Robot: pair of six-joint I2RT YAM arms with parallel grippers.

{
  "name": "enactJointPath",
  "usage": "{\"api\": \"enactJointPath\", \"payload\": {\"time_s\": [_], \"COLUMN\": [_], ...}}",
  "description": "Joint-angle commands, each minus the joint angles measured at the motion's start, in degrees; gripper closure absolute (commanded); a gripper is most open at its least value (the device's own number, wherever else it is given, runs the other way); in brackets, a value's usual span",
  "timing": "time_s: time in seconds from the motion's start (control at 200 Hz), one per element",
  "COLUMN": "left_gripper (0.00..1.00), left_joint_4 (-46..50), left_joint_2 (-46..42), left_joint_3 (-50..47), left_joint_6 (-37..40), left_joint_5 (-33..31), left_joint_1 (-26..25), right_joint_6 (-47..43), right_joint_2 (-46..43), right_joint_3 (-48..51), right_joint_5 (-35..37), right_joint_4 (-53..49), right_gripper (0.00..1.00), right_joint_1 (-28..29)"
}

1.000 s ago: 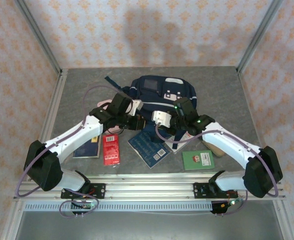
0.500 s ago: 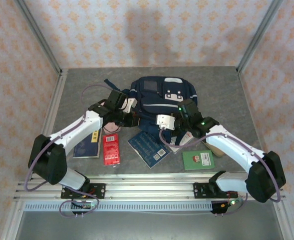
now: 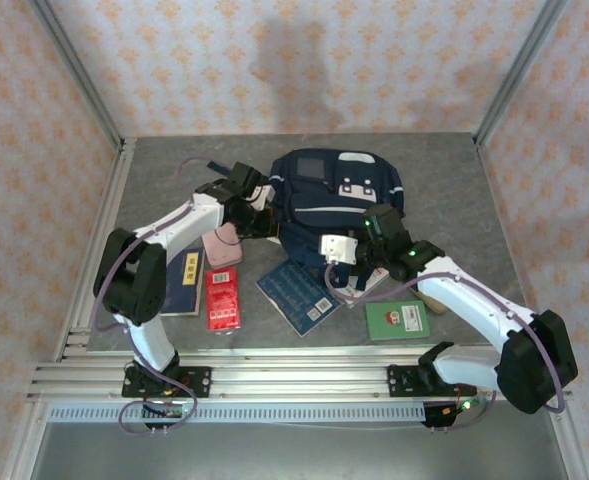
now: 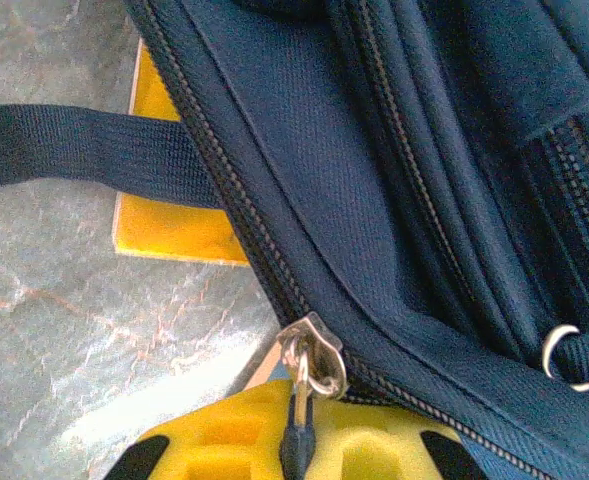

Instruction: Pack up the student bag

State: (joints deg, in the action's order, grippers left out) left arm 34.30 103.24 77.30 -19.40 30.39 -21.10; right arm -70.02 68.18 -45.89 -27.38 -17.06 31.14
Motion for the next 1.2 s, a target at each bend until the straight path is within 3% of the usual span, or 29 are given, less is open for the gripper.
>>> {"api": "enactJointPath", "payload": {"time_s": [0.0, 0.15, 0.32, 0.395, 0.425, 0.5, 0.611, 0.776, 0.876, 1.116, 1.191], "left_gripper": [0.98, 0.96, 1.00, 1.00, 1.00, 1.00, 1.00, 1.00, 1.00, 1.00, 1.00], "left_joint_4": [-0.7, 1.1, -1.8, -5.2, -5.8, -6.3, -6.4, -9.6, -10.7, -9.6, -9.7], "left_joint_2": [3.5, 8.4, 7.6, 5.8, 4.4, 2.6, -1.2, -6.2, -8.6, -11.1, -11.3], "left_joint_3": [5.0, 9.7, 8.6, 6.1, 5.4, 4.2, 1.5, -3.4, -5.0, -5.5, -5.9], "left_joint_6": [0.1, 2.9, 2.2, 0.5, 0.0, -0.3, 0.1, -3.2, -4.7, -4.7, -4.7], "left_joint_5": [-13.3, -12.6, -5.1, -1.3, -0.5, 0.4, -0.1, 2.0, 3.0, 2.3, 2.1], "left_joint_1": [4.4, 5.1, 5.6, 5.3, 4.9, 3.4, 0.9, -0.4, -1.6, -4.8, -5.4], "right_joint_6": [-2.5, -3.6, -1.2, 5.9, 8.2, 13.3, 23.3, 39.0, 41.7, 48.9, 48.6], "right_joint_2": [-4.0, -4.0, -2.8, -1.5, -1.1, -1.3, -2.0, 0.5, 3.0, 10.3, 12.7], "right_joint_3": [0.7, 1.8, 3.8, 2.9, 2.1, 0.9, -0.3, -1.8, -3.1, -8.1, -10.0], "right_joint_5": [0.0, 0.1, 2.4, 1.8, 1.0, -2.5, -6.2, 0.3, 1.4, -0.2, -1.2], "right_joint_4": [-3.7, -2.4, 2.3, 5.2, 5.8, 6.9, 10.8, 16.7, 16.1, 13.2, 10.6], "right_gripper": [1.00, 1.00, 1.00, 0.59, 0.48, 0.41, 0.40, 0.48, 0.55, 0.46, 0.48], "right_joint_1": [-0.8, 0.1, 1.1, 1.5, 1.7, 1.8, 1.9, 2.9, 4.7, 6.1, 6.5]}}
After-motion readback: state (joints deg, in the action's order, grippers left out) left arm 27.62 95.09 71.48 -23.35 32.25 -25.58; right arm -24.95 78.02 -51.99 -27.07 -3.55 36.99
